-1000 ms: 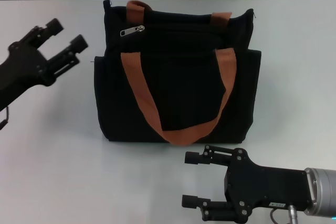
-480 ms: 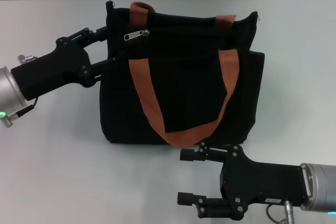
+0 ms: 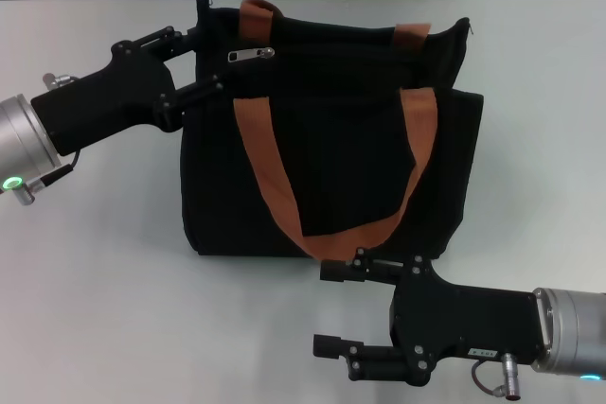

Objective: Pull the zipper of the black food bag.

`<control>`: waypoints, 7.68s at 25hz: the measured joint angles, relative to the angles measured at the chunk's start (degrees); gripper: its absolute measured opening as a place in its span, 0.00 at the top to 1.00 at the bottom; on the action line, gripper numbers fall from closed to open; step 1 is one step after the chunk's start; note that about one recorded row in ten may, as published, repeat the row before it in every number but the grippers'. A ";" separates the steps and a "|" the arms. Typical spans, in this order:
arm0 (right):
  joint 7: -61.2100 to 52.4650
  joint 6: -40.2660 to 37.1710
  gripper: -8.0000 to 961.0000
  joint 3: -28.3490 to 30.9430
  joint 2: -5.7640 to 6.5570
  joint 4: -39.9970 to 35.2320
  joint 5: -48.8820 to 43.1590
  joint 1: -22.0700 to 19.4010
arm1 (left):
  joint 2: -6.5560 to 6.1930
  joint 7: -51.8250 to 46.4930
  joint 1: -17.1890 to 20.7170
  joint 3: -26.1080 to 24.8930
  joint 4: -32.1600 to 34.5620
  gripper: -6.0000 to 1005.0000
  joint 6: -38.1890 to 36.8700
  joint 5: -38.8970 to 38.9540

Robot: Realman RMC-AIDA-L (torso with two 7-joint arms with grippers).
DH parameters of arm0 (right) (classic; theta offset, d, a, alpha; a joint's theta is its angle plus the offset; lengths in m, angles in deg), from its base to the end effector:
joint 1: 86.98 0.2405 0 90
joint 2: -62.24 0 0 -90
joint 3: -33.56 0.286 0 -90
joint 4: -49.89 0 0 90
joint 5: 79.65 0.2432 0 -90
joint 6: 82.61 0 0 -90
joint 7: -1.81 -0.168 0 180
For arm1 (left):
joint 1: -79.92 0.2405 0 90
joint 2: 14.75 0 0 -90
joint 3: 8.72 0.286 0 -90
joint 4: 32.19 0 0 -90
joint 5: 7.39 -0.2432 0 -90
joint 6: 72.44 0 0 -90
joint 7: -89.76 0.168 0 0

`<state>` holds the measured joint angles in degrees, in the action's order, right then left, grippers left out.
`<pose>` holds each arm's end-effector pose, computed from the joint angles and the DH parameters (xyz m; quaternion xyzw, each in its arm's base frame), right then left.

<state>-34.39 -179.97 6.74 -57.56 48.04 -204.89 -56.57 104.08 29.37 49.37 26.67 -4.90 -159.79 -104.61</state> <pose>0.2807 0.2590 -0.1354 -0.9206 0.0832 0.3798 0.0362 -0.2866 0.3915 -0.0253 -0.8869 -0.1444 -0.3656 0.2426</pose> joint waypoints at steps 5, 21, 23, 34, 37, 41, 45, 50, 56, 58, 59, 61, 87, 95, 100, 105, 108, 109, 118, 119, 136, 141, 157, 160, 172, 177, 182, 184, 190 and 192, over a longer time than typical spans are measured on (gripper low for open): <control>0.00 0.00 0.26 0.40 0.00 0.00 0.00 0.00 | 0.00 0.18 -0.52 0.50 0.05 0.28 -0.33 1.99; 0.08 -0.57 0.29 1.62 0.04 0.42 0.00 -0.85 | 0.32 1.58 -2.13 1.15 -1.84 0.91 -1.61 5.22; 0.09 -0.58 0.29 2.36 0.14 0.37 0.00 -1.02 | 0.35 1.71 -2.92 2.79 -2.83 0.94 -2.14 7.13; 1.72 -9.39 0.31 14.29 0.35 0.08 0.14 -5.07 | 0.36 4.74 -6.29 17.81 -3.30 0.99 -4.14 16.81; -0.35 -11.08 0.31 19.93 0.34 1.18 0.17 -5.62 | 0.35 4.62 -6.35 18.53 -3.35 0.99 -2.93 19.70; -7.04 -12.61 0.32 25.34 0.36 2.16 0.18 -4.69 | 0.35 4.16 -6.43 18.71 -3.24 0.98 -2.84 20.93; -14.55 -13.42 0.33 29.25 0.35 2.51 0.17 -3.50 | 0.35 3.96 -7.40 18.92 -3.94 0.98 -2.70 22.50; -18.87 -12.98 0.33 32.38 0.33 3.34 0.18 -2.82 | 0.35 3.88 -8.28 20.10 -4.40 0.98 -2.83 23.17; -20.76 -12.27 0.34 34.12 0.27 5.74 0.12 -2.43 | 0.34 3.87 -8.98 23.04 -4.96 0.97 -2.54 26.16; -23.56 -11.90 0.34 33.88 0.32 6.05 -0.07 -1.87 | 0.35 3.87 -9.40 23.74 -4.97 0.97 -2.39 26.50; -24.98 -11.61 0.39 33.79 0.32 6.10 -0.13 -1.65 | 0.35 3.87 -9.52 23.87 -4.98 0.97 -2.36 26.55; -28.31 -9.96 0.47 34.14 0.27 6.32 -0.10 -1.52 | 0.35 3.87 -9.92 24.09 -5.17 0.97 -2.31 26.62; -34.23 2.04 0.69 35.44 0.23 9.39 -1.73 4.32 | 0.35 4.29 -12.21 24.67 -7.20 0.95 -1.60 28.16; -34.26 2.58 0.70 35.71 0.25 9.40 -1.69 4.02 | 0.35 4.33 -12.30 24.78 -7.18 0.95 -1.23 28.18; -34.21 2.60 0.70 35.72 0.28 9.37 -1.78 3.93 | 0.35 4.29 -12.35 24.82 -7.17 0.94 -1.23 28.18; -33.62 2.71 0.82 35.75 0.24 9.13 -1.75 3.79 | 0.35 4.27 -12.35 24.81 -7.16 0.94 -1.23 28.19; -33.63 2.52 0.91 35.76 0.26 9.19 -1.71 3.81 | 0.35 4.26 -12.35 24.85 -7.16 0.94 -1.23 28.19; -33.63 2.44 0.92 35.77 0.27 9.24 -1.69 3.79 | 0.35 4.27 -12.35 24.87 -7.16 0.94 -1.23 28.19; -33.42 2.22 0.99 35.77 0.32 8.94 -1.70 3.65 | 0.35 4.44 -12.07 24.91 -7.17 0.93 -1.25 28.32; -33.42 2.21 0.99 35.77 0.33 8.83 -1.70 3.58 | 0.35 4.46 -12.02 24.91 -7.17 0.93 -1.26 28.47; -34.31 2.59 0.99 38.07 0.49 7.31 -1.50 -0.05 | 0.35 4.50 -11.75 25.08 -7.17 0.92 -1.23 29.48; -35.67 2.45 0.99 38.14 0.46 5.77 -1.49 -0.47 | 0.35 4.50 -11.78 25.08 -7.17 0.91 -1.17 29.48; -36.38 1.66 0.99 39.10 0.54 4.63 -1.41 -3.00 | 0.35 4.50 -11.72 24.93 -7.17 0.90 -1.15 29.55; -36.86 1.02 1.00 39.43 0.54 4.10 -1.41 -3.32 | 0.35 4.50 -11.72 24.84 -7.16 0.90 -1.15 29.55; -37.34 0.72 1.00 41.93 0.53 2.64 -1.41 -5.42 | 0.35 4.50 -11.67 24.86 -7.17 0.89 -1.15 29.64; -37.63 0.68 1.00 43.52 0.53 1.91 -1.42 -6.62 | 0.35 4.50 -11.64 24.81 -7.17 0.89 -1.15 29.64; -37.96 0.67 1.00 44.64 0.53 1.23 -1.42 -7.54 | 0.35 4.50 -11.63 24.81 -7.17 0.89 -1.15 29.64; -37.97 0.64 1.00 45.55 0.53 1.21 -1.42 -8.04 | 0.35 4.50 -11.63 24.81 -7.17 0.88 -1.15 29.64; -37.78 0.40 0.99 50.48 0.39 1.32 -1.42 -10.31 | 0.34 4.50 -11.56 24.67 -7.17 0.88 -1.15 29.64; -37.50 0.39 0.99 51.91 0.35 1.40 -1.42 -11.06 | 0.35 4.50 -11.51 24.64 -7.17 0.88 -1.14 29.64</control>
<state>-71.90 -179.58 58.65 -57.22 49.44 -206.30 -67.63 104.42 33.86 37.86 51.31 -12.07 -160.94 -74.97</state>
